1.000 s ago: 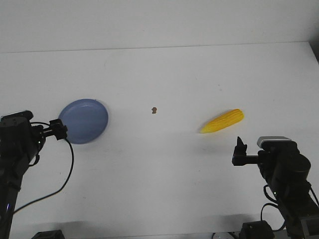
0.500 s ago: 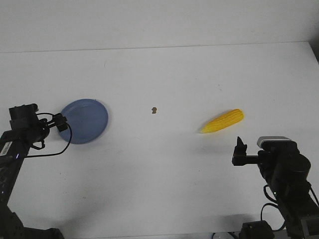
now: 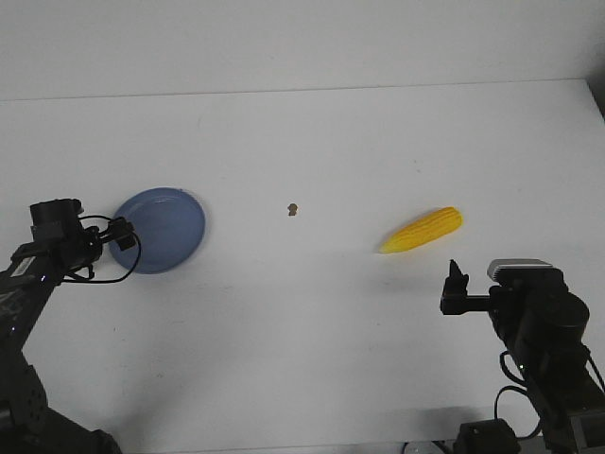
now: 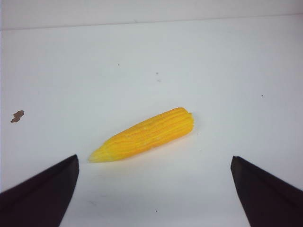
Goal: Place corn on plate with both arms
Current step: 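Push the blue plate with the left gripper toward the table center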
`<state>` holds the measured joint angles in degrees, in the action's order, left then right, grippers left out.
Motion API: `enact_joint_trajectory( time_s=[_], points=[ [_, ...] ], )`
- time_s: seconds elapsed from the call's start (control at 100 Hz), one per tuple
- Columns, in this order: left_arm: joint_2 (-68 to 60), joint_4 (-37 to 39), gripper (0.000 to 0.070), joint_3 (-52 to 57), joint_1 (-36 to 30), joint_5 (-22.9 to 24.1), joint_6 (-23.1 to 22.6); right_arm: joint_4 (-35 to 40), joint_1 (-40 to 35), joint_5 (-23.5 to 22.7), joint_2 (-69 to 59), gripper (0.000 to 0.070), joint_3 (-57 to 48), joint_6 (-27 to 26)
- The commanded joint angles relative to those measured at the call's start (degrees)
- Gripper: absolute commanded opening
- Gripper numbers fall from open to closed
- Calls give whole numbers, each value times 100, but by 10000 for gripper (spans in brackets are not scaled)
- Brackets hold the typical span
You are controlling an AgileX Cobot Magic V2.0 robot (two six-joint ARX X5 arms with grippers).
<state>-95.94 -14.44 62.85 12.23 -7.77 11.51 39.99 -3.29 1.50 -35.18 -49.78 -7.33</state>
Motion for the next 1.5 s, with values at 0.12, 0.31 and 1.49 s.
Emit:
enact_joint_trajectory(
  time_s=[0.12, 0.31, 1.49],
  points=[
    [-293, 63, 539, 133, 13, -203, 83, -52, -2, -2, -13, 673, -111, -11],
    [-339, 55, 355, 133, 13, -258, 79, -50, -2, -2, -13, 673, -111, -11],
    [1596, -503, 4, -457, -1799, -1974, 168, -50, -2, 0, -13, 673, -111, -11]
  ],
)
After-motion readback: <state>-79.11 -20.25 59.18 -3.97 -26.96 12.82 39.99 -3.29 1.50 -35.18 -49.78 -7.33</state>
